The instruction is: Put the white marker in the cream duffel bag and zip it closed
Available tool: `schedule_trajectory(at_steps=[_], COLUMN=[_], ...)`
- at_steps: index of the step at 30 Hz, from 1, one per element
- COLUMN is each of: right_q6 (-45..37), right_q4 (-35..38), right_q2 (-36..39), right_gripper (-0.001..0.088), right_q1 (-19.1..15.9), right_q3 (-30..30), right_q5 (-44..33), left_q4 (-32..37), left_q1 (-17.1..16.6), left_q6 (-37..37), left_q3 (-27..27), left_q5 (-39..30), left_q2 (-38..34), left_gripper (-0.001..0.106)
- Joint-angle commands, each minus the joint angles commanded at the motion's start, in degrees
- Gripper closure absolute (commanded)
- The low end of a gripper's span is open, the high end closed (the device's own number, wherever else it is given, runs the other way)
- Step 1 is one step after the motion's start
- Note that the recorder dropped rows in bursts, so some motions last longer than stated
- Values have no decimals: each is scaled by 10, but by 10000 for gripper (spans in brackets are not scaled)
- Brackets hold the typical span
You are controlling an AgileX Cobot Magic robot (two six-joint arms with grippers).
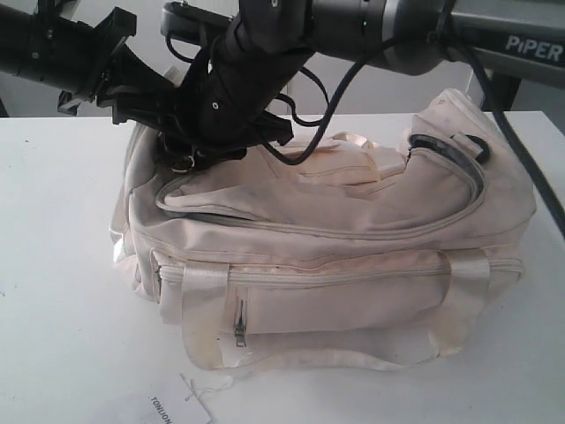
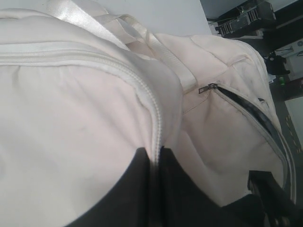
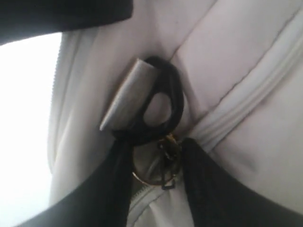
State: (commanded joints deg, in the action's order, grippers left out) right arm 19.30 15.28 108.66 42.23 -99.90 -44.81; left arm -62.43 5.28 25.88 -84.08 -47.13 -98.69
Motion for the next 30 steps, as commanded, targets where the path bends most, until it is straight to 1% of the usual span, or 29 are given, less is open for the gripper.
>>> schedule_trajectory(at_steps=[4, 6, 10, 14, 20, 30], right_q6=[-34, -44, -62, -56, -56, -50], right_q4=[32, 36, 25, -38, -29, -27], right_q2=[-14, -14, -15, -15, -1, 11], right_gripper=[523, 523, 523, 523, 523, 523], right_q1=[0, 0, 0, 0, 0, 0], right_q3=[0, 0, 0, 0, 0, 0], right_q5=[3, 3, 11, 11, 10, -14], left_q4=[0, 0, 0, 0, 0, 0], left_q1=[0, 0, 0, 0, 0, 0], left_q6=[0, 0, 0, 0, 0, 0], left_q3=[0, 0, 0, 0, 0, 0], left_q5=[1, 1, -1, -1, -1, 0], left_q2=[0, 0, 0, 0, 0, 0], left_gripper=[1053, 1053, 1053, 1053, 1053, 1053])
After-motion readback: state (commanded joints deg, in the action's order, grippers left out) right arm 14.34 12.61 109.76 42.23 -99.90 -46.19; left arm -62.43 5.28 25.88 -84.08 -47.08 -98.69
